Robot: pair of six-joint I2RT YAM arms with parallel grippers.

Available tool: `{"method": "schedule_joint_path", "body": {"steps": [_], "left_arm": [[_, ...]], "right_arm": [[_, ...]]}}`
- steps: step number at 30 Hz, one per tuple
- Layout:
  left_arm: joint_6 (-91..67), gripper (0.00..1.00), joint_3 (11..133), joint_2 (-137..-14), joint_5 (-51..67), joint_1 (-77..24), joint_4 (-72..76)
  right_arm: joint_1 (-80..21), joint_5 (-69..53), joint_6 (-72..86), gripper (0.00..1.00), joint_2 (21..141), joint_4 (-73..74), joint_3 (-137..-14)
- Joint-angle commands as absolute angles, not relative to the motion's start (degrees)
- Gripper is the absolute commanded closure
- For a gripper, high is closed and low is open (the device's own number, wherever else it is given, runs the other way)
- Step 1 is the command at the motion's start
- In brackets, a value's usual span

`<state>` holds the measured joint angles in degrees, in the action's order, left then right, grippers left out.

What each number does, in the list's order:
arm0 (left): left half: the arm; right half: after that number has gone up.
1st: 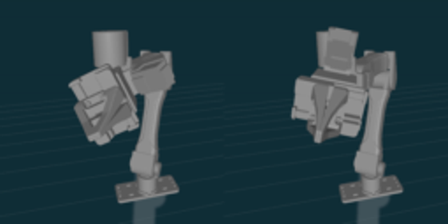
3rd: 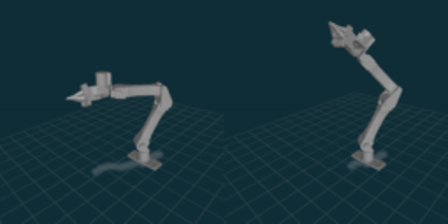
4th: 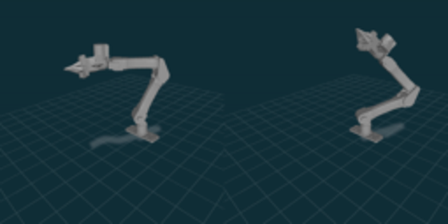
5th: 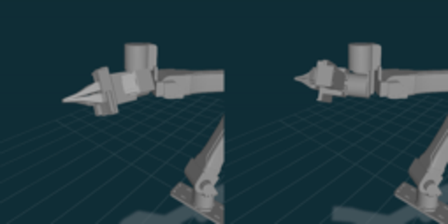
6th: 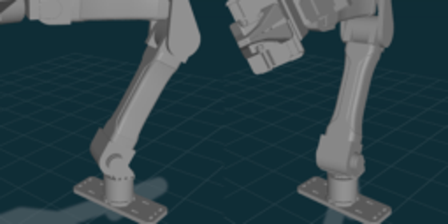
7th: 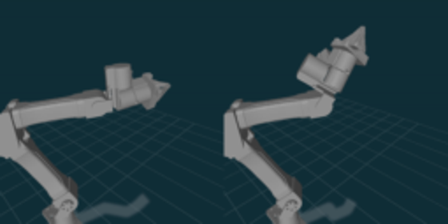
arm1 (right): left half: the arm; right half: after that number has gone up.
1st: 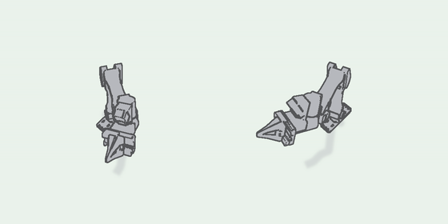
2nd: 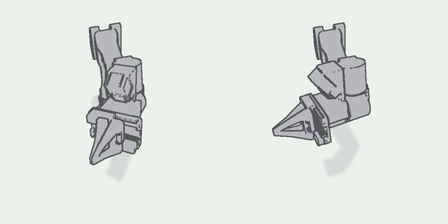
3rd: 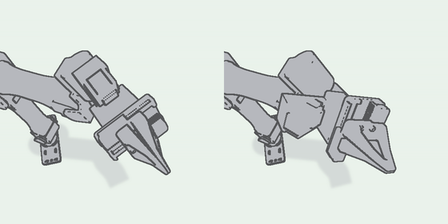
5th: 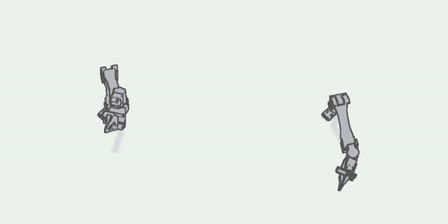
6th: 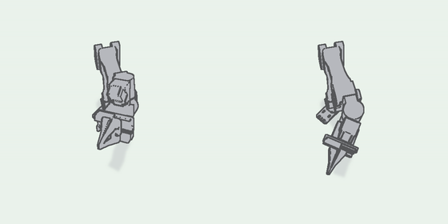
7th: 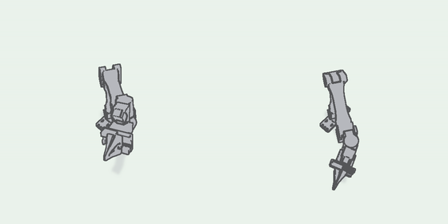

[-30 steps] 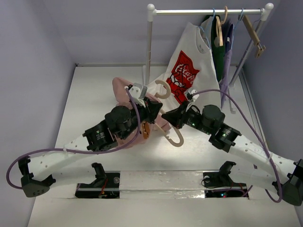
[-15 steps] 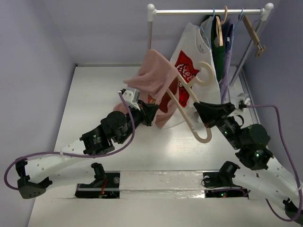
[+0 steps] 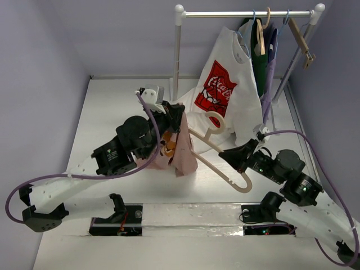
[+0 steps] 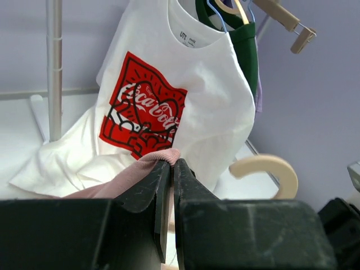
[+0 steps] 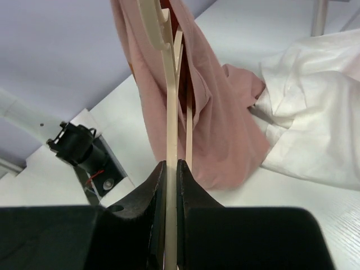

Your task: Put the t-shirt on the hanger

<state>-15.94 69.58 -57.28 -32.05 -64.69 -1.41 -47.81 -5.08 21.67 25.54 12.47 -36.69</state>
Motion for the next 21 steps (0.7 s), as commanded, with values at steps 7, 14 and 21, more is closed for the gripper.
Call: {"method": "schedule_joint_path", "body": {"steps": [7, 14, 21], "left_arm": [[-14.15, 1.00, 76.91, -60.64, -29.88, -62.15, -3.34], [-15.38, 1.00, 75.15, -60.03, -29.45, -61.61, -4.92], [-15.55, 1.00, 74.97, -62.31, -20.94, -61.61, -3.34]], "right_arm": [[-47.90, -13.45, 19.52, 1.00, 21.20, 14.14, -40.42], [-47.90, -11.60, 18.90, 1.00, 21.09, 14.94, -48.25], [-47.90, -17.59, 21.80, 1.00, 32.40, 3.61, -45.88]]}}
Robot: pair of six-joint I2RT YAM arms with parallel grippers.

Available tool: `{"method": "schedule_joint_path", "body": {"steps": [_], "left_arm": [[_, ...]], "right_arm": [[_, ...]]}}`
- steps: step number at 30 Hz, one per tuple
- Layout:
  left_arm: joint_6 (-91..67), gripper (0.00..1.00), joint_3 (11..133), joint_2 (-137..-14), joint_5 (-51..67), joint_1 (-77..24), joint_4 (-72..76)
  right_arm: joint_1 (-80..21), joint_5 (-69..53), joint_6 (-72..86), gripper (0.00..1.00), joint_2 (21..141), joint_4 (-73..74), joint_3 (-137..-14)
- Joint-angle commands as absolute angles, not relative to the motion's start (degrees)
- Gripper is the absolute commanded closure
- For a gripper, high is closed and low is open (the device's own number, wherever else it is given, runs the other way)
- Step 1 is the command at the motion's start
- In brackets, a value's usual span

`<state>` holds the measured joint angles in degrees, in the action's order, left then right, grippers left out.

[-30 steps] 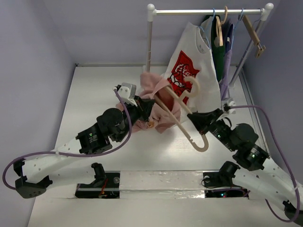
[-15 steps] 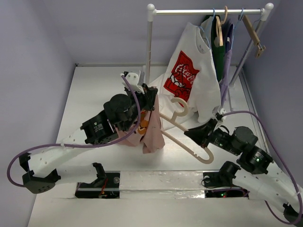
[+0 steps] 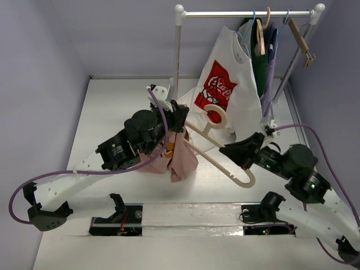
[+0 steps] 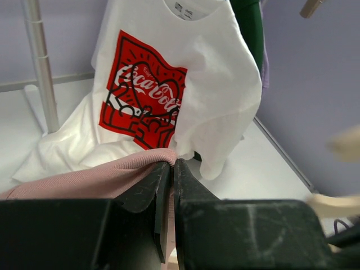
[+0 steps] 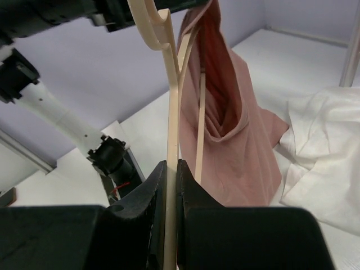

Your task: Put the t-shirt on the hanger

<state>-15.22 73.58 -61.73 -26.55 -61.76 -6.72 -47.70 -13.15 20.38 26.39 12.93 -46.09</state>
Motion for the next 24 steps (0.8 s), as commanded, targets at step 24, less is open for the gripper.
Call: {"method": "schedule_joint_path", "body": {"steps": [24], "left_arm": [[-18.28, 1.00, 65.21, -55.90, -6.94, -66.09, 4.13]], "right_arm": [[-47.90, -12.85, 25.67, 1.00, 57.65, -53.16, -38.76]]}}
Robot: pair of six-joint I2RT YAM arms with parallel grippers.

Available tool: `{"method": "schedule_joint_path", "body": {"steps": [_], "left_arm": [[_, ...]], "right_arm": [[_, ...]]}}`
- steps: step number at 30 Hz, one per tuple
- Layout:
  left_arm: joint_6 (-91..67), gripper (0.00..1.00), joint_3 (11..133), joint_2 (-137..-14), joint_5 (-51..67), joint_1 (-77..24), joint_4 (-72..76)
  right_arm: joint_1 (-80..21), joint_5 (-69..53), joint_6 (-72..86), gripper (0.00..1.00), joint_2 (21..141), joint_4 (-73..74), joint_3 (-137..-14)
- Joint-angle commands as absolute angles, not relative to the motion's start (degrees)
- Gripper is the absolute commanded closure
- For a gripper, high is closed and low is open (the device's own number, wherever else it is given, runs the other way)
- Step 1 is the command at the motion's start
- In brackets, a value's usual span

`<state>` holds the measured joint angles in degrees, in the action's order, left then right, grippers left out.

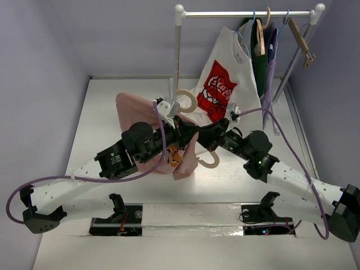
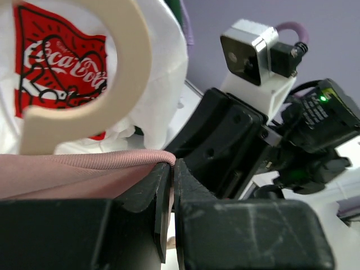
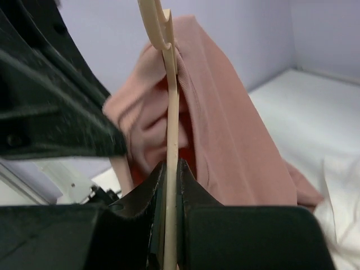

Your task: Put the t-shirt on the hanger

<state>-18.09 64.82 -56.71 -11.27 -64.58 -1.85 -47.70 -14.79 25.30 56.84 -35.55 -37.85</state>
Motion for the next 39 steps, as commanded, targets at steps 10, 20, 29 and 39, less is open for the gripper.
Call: {"method": "schedule_joint_path", "body": {"steps": [10, 20, 29, 39], "left_arm": [[-19.95, 0.21, 63.72, -50.89, -25.98, -66.71, 2.98], [-25.29, 0.34, 61.71, -51.06, -36.40, -57.24, 8.87], [-27.51, 0.41, 58.71, -54.40, -23.99, -45.71, 15.38], [-26.90, 0.63, 59.33, -57.92, -20.83, -41.05, 18.81]], "right_arm": [[-47.90, -0.36, 23.03, 1.00, 50.54, -51.95, -34.19], [-47.90, 1.93, 23.47, 1.00, 47.02, -49.75, -32.43], [-47.90, 1.85, 24.08, 1.00, 45.53, -48.78, -31.38], [-47.90, 1.05, 25.22, 1.00, 45.00, -49.22, -31.03]]}}
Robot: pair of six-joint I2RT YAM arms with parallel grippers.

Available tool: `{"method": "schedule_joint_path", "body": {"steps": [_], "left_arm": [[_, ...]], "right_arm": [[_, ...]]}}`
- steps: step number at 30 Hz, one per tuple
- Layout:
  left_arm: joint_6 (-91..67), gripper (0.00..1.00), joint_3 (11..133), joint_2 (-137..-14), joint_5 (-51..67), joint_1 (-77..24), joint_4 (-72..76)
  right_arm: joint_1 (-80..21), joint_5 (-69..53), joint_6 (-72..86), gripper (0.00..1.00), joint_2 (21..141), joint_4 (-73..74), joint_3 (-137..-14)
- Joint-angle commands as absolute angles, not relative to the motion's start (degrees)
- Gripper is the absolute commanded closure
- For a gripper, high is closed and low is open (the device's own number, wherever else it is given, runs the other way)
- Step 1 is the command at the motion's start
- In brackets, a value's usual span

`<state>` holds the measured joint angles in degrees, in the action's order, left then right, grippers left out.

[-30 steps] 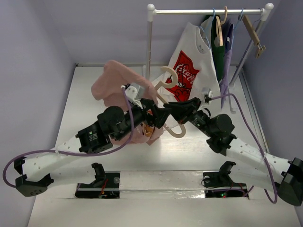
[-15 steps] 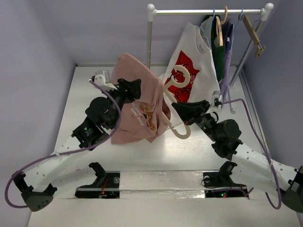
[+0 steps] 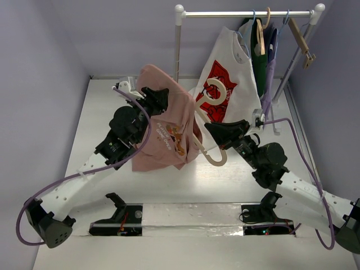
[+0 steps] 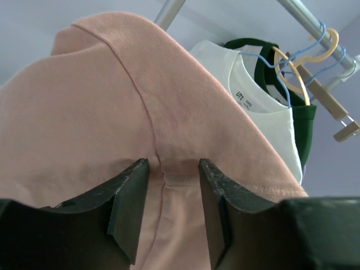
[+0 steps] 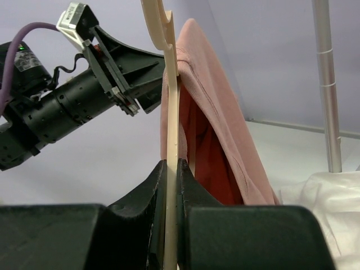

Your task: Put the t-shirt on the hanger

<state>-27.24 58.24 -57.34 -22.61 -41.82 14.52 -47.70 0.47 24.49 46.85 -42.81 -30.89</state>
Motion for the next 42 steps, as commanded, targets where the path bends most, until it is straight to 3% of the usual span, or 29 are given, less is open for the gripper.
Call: {"method": "schedule_joint_path", "body": {"steps": [1, 6, 10, 12, 32, 33, 34, 37, 42], "left_arm": [[-26.98, 0.63, 59.59, -58.27, -20.31, -41.04, 18.90], [-26.81, 0.65, 59.15, -59.24, -18.81, -41.04, 21.00], [-26.02, 0.92, 59.94, -59.76, -18.63, -40.52, 21.97], [-25.66, 1.00, 60.38, -60.12, -18.46, -40.52, 22.15], [-19.77, 1.00, 72.86, -60.73, -21.78, -39.99, 8.53], [-20.04, 0.92, 72.60, -60.38, -22.58, -39.38, 8.70], [-20.30, 0.73, 72.16, -60.21, -22.76, -38.68, 8.88], [-21.88, 0.51, 73.29, -60.29, -19.26, -35.69, 7.66], [-25.04, 0.34, 70.59, -59.95, -18.89, -34.37, 6.76]], "right_arm": [[-47.90, 0.79, 25.14, 1.00, 44.83, -48.96, -31.11], [-47.90, 0.35, 25.40, 1.00, 44.65, -48.43, -31.38], [-47.90, 0.35, 25.66, 1.00, 44.82, -48.60, -31.29], [-47.90, 0.35, 25.93, 1.00, 44.74, -48.60, -31.03], [-47.90, -0.97, 24.79, 1.00, 40.43, -43.43, -28.56], [-47.90, -0.97, 24.61, 1.00, 39.99, -43.16, -28.74], [-47.90, -0.79, 24.52, 1.00, 39.73, -42.89, -28.74], [-47.90, -0.62, 24.43, 1.00, 39.11, -42.37, -28.56], [-47.90, -0.35, 24.26, 1.00, 38.41, -42.19, -28.56]]}}
